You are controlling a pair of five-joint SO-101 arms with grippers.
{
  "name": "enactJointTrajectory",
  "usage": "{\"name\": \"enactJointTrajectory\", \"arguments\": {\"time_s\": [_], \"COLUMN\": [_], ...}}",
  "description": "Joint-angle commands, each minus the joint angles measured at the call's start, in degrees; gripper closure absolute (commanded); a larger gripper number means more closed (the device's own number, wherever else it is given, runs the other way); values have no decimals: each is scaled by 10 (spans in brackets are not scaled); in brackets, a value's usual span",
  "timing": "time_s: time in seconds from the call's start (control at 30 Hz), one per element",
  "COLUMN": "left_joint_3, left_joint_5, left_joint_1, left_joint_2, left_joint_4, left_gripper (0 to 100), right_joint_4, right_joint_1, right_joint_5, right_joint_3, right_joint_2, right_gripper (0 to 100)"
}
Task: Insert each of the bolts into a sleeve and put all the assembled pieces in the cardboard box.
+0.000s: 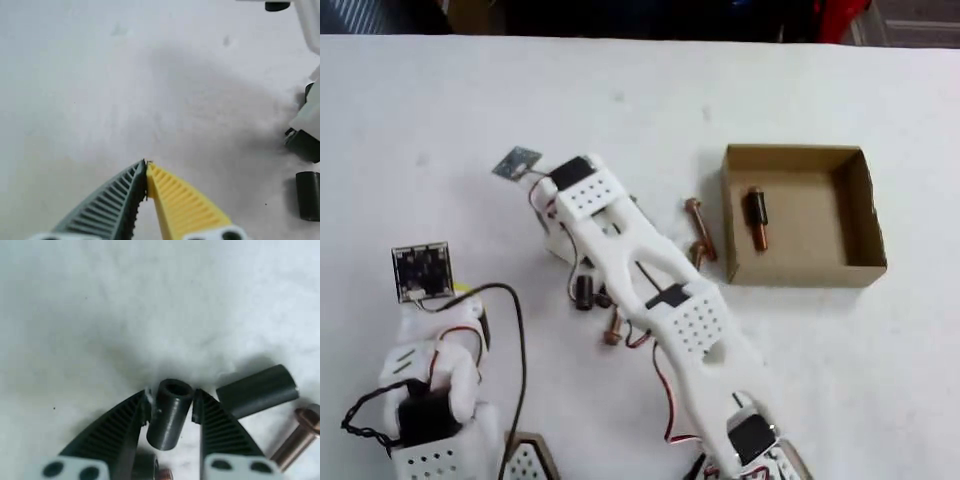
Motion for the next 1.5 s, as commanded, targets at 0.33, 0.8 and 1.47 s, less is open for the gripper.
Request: {"name": "enactJointTrajectory", "arguments": {"time_s": [0.33,0.8,1.47], "left_joint_3": [-4,-4,30], "left_joint_5": [-5,-5,-5], "left_joint_1": [-6,-6,-2], "left_joint_2": [0,0,0], "left_joint_4": [-17,-17,-64], "left_gripper": [967,968,966], "right_joint_4": [22,72,112], "right_joint_1": [22,21,24], "right_joint_5": [-8,-10,-11], "right_joint_3": [-29,-29,200], "right_joint_2": [25,-110,-664], "right_gripper": [985,982,982]}}
